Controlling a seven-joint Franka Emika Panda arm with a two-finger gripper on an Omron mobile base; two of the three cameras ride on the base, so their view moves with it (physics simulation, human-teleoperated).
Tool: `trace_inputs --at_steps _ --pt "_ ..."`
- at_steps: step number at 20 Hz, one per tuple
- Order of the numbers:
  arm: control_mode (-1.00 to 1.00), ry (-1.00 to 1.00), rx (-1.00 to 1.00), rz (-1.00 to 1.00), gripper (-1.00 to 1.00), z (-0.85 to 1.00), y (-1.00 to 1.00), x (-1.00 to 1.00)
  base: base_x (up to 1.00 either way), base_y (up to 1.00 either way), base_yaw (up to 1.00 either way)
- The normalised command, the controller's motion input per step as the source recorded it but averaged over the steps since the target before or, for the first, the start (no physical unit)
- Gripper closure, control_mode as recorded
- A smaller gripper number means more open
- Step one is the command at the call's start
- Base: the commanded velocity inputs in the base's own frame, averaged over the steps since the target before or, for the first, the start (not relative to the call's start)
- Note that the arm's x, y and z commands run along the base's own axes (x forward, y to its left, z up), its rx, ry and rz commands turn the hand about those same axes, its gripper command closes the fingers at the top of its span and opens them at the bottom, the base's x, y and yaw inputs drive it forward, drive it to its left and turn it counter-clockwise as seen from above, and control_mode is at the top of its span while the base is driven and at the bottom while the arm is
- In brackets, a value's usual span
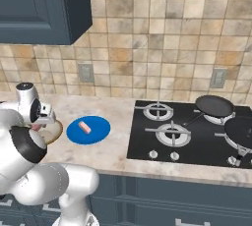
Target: Place one of the steaks on the plate and the other in the bowl. Then place the bowl in the fridge.
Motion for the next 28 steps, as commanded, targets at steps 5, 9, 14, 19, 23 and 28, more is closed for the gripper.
trace_inputs --at_steps 5,9,14,19,23,28 --pt "-1.0 0.0 0.0 0.0 1.0 -0.48 0.01 0.04 0.0 0.0 0.0" --pt "-1.0 0.0 0.0 0.0 1.0 -0.34 0.11 0.12 0.0 0.0 0.0" --pt "-1.0 0.0 0.0 0.0 1.0 -0.31 0.24 0.12 0.0 0.0 0.0" --pt "-1.0 0.0 0.0 0.0 1.0 -0.24 0.28 0.18 0.0 0.0 0.0" --pt "-1.0 0.0 0.0 0.0 -1.0 -0.14 0.13 0.21 0.0 0.0 0.0" --pt "-1.0 0.01 0.0 0.0 -1.0 0.16 0.0 0.01 0.0 0.0 0.0"
